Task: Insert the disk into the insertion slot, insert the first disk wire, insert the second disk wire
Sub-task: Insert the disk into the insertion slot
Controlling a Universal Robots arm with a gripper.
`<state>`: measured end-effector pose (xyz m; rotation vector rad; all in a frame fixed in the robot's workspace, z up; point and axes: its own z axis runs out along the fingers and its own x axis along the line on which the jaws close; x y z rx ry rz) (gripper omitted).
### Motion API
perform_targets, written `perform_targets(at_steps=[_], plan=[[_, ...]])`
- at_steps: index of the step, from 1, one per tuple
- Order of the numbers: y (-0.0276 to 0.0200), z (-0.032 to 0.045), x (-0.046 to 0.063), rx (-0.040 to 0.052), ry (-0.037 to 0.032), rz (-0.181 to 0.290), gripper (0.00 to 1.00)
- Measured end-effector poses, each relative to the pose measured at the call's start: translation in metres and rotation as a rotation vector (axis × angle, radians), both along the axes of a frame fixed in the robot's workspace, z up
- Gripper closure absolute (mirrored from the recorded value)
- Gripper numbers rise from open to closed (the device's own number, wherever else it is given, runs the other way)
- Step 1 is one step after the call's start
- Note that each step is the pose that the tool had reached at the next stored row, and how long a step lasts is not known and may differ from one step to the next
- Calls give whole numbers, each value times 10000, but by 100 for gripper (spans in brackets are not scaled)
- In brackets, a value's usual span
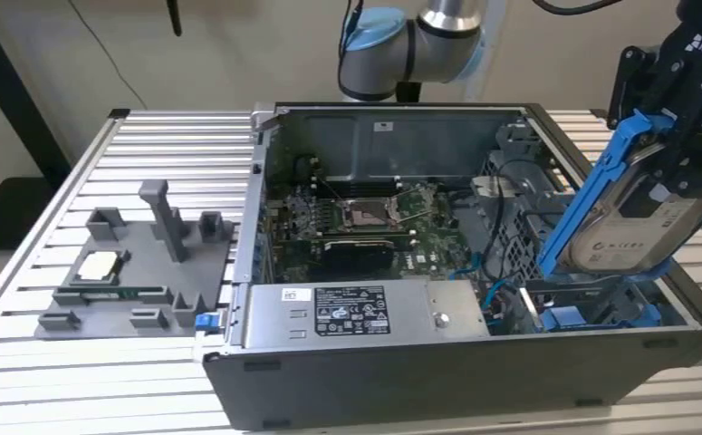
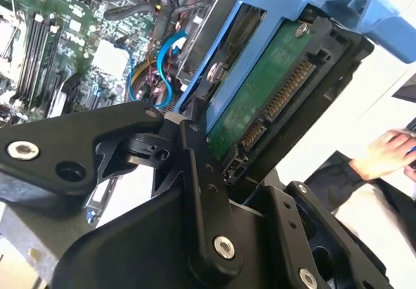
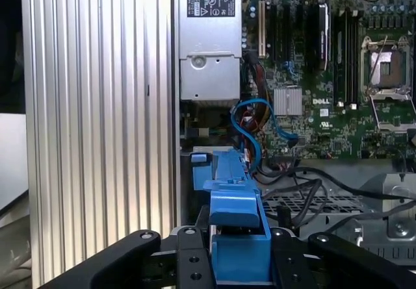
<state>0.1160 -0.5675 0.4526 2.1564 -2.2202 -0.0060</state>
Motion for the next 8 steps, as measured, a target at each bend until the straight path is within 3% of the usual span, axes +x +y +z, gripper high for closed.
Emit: perform_targets(at_steps=[8], plan=[[-1, -18, 3, 1, 0, -5, 67]])
